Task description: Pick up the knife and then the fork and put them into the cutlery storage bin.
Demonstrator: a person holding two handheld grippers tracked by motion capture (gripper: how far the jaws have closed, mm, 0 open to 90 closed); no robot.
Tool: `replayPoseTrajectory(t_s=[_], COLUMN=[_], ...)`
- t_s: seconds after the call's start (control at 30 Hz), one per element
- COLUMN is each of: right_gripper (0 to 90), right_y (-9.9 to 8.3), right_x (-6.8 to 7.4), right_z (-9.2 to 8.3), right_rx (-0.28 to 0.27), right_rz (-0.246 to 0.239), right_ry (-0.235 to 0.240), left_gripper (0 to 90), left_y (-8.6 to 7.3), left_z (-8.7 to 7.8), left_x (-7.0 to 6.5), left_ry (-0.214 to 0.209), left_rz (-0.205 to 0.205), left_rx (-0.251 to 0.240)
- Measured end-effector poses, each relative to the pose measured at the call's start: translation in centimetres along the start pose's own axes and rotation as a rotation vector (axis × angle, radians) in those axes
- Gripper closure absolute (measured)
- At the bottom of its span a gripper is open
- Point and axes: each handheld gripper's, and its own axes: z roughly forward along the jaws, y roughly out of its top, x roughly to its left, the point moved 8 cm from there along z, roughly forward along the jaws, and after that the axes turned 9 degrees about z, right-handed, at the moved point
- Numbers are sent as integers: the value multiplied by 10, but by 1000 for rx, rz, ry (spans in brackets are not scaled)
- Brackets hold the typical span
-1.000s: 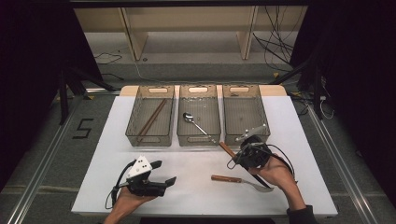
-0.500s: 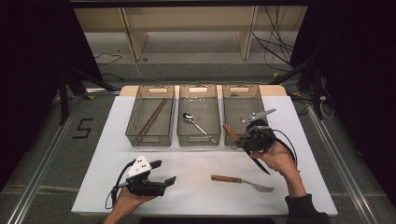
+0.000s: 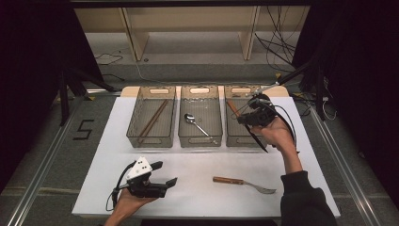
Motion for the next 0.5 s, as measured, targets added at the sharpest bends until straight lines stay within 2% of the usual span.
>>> replayPoseTrajectory(t_s=[0.23, 0.5], right_gripper=[771, 771], right_y=[23, 42], right_x=[-13, -27], right_z=[7, 17], right_rx=[-8, -2], right_rz=[31, 56], right_ry=[-27, -50], left_gripper=[169, 169], left_y=[1, 1], left_z=[-1, -1], left_x=[1, 1], left_ry=[-8, -6], left_rz=[-16, -14], left_rx=[-11, -11])
